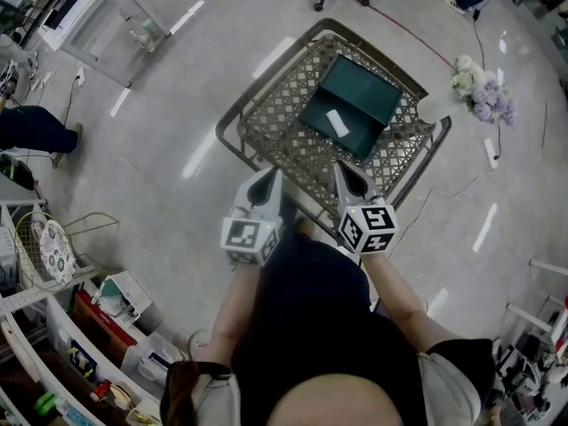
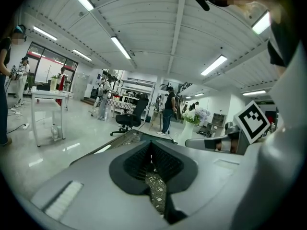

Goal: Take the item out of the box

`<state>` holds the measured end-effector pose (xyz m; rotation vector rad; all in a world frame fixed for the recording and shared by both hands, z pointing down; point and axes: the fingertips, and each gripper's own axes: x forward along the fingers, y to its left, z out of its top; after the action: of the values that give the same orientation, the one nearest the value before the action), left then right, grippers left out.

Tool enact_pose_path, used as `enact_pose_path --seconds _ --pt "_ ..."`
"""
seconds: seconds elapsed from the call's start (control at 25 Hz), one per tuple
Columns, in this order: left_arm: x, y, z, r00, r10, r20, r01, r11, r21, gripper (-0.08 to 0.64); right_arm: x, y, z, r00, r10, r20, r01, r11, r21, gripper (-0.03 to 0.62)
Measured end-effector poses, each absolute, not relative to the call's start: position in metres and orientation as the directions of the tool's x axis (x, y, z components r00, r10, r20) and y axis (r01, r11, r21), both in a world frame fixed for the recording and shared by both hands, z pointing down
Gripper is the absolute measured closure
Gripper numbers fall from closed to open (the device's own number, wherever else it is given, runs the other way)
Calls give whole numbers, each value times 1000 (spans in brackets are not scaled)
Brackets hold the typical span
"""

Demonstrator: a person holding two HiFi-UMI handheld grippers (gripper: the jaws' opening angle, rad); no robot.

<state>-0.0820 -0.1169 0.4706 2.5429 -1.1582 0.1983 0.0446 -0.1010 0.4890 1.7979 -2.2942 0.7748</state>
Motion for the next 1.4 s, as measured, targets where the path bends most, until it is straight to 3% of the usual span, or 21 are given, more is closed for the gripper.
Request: enact_pose_path --seconds 1.4 --pt "-29 -219 492 836 -450 315 -532 -804 264 549 95 -167 500 -12 -887 462 -959 -121 -258 592"
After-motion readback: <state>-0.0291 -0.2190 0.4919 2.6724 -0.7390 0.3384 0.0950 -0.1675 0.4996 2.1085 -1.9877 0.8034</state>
